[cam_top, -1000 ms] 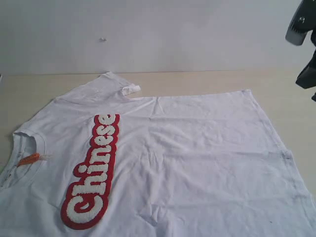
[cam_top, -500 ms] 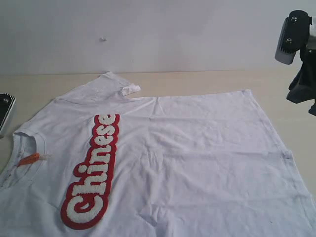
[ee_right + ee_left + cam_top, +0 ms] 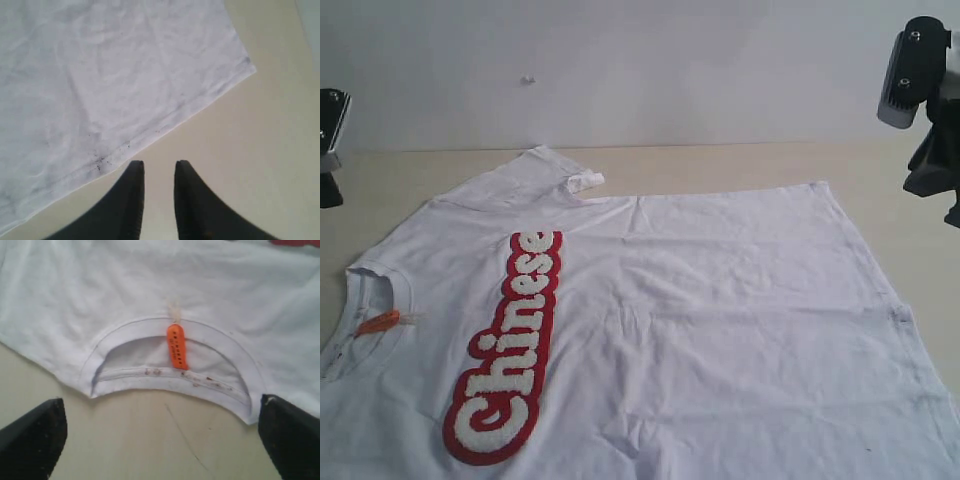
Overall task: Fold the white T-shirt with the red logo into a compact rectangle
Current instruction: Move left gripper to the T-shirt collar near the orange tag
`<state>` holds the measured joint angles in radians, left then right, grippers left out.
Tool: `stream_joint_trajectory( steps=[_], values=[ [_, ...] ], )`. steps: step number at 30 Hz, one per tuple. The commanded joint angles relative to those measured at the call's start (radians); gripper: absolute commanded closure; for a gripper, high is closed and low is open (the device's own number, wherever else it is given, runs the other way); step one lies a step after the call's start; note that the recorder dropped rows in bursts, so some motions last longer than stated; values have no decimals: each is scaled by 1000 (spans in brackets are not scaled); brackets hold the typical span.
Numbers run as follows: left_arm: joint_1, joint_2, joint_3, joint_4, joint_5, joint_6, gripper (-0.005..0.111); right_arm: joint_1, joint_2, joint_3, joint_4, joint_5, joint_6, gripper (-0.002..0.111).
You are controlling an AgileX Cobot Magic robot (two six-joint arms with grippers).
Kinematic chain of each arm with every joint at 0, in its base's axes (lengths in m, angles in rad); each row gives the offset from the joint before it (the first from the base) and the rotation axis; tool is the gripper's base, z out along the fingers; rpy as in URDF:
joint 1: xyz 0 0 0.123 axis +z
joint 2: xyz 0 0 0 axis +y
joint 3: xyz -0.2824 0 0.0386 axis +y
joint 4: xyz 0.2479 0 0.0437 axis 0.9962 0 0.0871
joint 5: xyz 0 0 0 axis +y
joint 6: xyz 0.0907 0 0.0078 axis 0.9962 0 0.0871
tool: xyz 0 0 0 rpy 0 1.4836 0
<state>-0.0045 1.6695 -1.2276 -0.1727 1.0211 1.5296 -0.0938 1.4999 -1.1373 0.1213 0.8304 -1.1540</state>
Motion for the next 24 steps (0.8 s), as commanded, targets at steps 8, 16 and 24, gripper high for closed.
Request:
stream_joint_trajectory(
  steps=[8, 16, 24],
  values=[
    [-87, 125, 68, 139, -14, 62, 2, 2, 2, 4, -4, -15, -27, 85],
    [-73, 181, 72, 155, -41, 62, 2, 2, 2, 4, -4, -25, -29, 85],
    [-37, 251, 72, 157, -87, 60, 2, 2, 2, 4, 2, -33, -29, 85]
  ],
)
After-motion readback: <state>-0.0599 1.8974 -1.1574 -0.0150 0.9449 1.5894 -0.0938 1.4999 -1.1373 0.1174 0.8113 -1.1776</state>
